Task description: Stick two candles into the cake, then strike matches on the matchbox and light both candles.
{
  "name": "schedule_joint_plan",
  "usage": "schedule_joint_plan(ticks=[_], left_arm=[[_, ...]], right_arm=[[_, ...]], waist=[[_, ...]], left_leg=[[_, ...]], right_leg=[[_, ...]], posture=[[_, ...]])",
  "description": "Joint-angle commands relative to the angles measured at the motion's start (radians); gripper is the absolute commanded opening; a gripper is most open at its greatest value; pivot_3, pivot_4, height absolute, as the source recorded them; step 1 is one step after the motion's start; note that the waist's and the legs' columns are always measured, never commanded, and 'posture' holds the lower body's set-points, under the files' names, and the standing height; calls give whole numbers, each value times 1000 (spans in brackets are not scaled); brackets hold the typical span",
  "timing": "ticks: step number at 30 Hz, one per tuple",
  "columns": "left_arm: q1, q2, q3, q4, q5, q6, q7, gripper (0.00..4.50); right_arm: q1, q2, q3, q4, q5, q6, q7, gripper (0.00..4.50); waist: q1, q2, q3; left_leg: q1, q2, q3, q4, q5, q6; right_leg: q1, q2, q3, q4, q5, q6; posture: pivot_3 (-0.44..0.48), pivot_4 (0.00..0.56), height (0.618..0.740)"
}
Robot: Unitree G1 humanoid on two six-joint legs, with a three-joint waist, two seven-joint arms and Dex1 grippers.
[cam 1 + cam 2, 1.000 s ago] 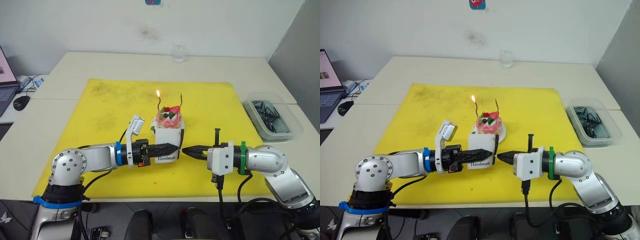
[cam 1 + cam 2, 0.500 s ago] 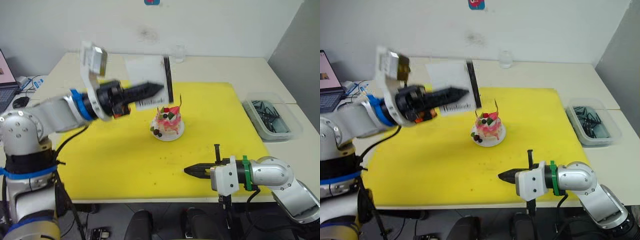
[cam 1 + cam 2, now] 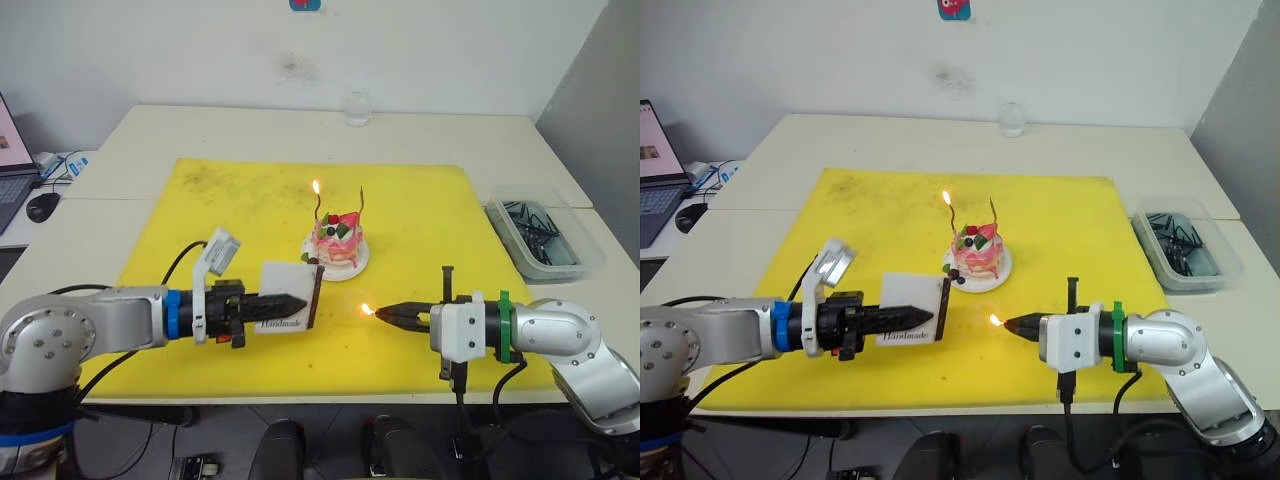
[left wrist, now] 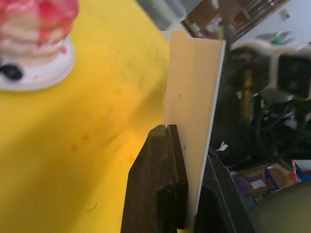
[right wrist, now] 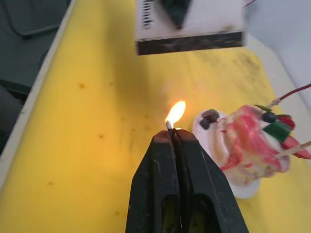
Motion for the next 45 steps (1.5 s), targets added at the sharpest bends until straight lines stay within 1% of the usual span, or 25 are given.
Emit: schedule_joint_plan(ticks=[1,7,16,21,30,45], left_arm=[[65,24,-4,-26,108,-41,-95,0],[120,7,-47,-63,224,-76,-175,0],[80,-58,-93,-65,271,-79,-190,0],[57,-84,-111,-63,287,-77,-192,0],[60,-108,-118,-68,312,-77,-207,0],[50,-126,-120,-66,334,-73,-217,0]], right_arm=[[-35,3,-27,-10,18,3,-9,31],[-118,26,-17,8,9,25,-23,31],[-374,91,-2,152,-62,69,-89,31],[-455,127,23,232,-146,67,-142,31],[-491,159,31,263,-218,74,-183,31],[-471,157,35,230,-196,103,-158,31]], waist=[[0,0,0],[0,0,0],[-1,0,0],[-2,0,0],[-3,0,0],[-3,0,0]], left_leg=[[0,0,0,0,0,0],[0,0,0,0,0,0],[-1,0,0,0,0,0],[-2,0,0,0,0,0],[-2,0,0,0,0,0],[-2,0,0,0,0,0]], right_leg=[[0,0,0,0,0,-1],[0,0,0,0,-1,-1],[-1,0,-1,0,0,-1],[-1,0,0,0,0,-1],[-1,0,0,0,0,-1],[-1,0,0,0,0,-1]], posture=[[0,150,740],[0,150,740],[0,150,740],[0,150,740],[0,150,740],[0,150,740]])
